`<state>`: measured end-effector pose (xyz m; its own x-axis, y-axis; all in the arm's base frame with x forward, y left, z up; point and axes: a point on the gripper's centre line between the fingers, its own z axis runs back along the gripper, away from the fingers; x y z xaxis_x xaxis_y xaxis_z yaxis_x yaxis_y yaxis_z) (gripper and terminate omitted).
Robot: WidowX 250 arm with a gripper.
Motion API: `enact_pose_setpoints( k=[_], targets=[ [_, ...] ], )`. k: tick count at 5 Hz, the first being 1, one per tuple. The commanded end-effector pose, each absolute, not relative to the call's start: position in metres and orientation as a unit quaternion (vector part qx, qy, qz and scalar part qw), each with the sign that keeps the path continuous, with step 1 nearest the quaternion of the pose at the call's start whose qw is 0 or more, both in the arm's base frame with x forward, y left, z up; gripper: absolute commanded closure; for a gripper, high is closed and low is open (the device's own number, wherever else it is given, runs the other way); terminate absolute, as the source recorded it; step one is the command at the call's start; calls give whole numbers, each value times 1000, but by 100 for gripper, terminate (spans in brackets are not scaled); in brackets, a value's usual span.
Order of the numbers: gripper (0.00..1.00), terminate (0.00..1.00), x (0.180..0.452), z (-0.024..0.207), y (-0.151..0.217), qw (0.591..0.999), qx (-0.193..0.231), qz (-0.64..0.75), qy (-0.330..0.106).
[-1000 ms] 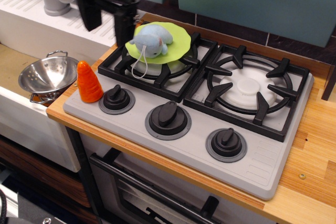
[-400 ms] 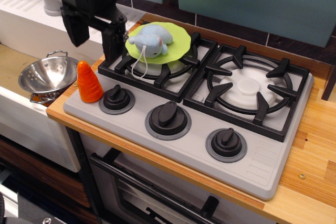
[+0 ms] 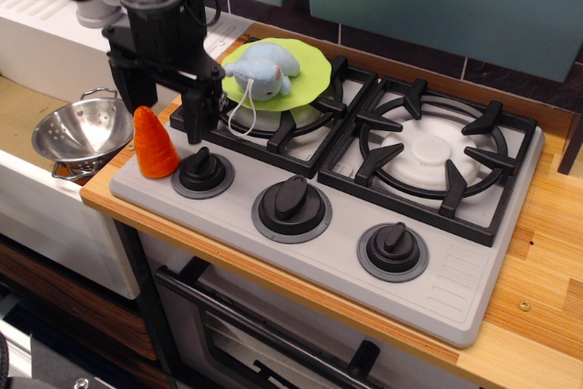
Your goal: End effector transition from object to object
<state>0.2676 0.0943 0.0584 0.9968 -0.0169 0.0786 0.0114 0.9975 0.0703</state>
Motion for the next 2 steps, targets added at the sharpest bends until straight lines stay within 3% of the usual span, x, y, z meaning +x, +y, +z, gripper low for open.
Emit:
enact_pose_setpoints(
  k=[1, 2],
  targets=[
    [0, 0, 274, 72, 103, 996, 48, -10, -81],
    [0, 0, 271, 73, 112, 995, 53, -18, -82]
  ],
)
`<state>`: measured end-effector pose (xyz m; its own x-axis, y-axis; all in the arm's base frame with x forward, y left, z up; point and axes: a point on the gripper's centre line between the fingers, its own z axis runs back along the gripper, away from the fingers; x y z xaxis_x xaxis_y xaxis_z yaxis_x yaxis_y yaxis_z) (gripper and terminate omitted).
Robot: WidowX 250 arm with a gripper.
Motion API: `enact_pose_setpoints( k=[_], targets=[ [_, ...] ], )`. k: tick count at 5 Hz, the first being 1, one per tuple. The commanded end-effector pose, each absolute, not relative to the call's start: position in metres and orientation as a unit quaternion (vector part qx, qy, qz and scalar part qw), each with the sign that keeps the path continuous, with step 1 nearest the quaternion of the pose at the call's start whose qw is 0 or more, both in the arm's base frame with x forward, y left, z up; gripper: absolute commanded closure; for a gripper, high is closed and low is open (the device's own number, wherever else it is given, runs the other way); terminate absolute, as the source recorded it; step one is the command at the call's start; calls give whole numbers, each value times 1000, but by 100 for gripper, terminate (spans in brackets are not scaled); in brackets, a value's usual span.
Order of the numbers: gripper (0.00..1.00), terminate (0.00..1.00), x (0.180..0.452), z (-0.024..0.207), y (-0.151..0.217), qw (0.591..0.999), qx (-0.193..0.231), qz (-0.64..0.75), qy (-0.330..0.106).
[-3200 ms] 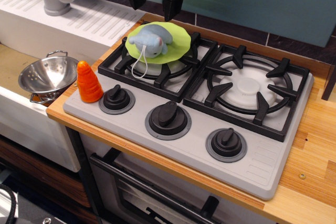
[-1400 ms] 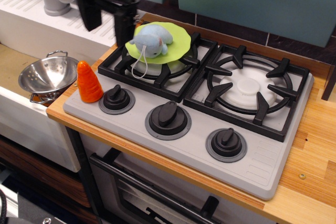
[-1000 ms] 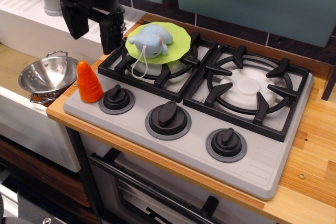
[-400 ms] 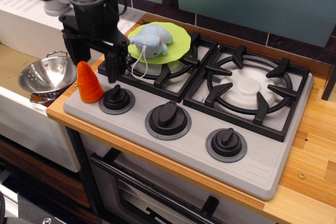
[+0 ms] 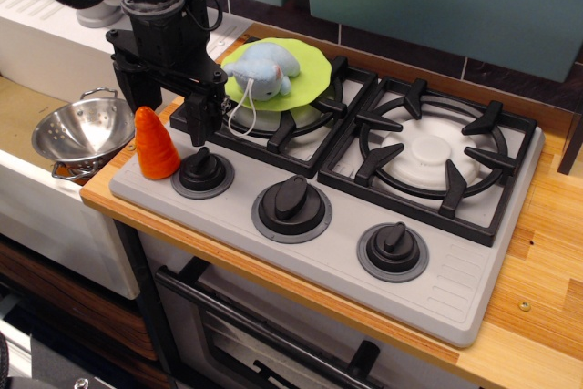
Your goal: End effector transition from object to object
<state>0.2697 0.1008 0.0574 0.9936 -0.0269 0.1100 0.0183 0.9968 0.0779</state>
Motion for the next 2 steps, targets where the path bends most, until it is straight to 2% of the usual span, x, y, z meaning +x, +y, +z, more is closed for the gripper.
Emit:
enact_pose_setpoints(
  k=[1, 2],
  targets=[
    [0, 0, 266, 74, 124, 994, 69, -22, -80],
    [0, 100, 263, 69, 135, 993, 69, -35, -85]
  ],
)
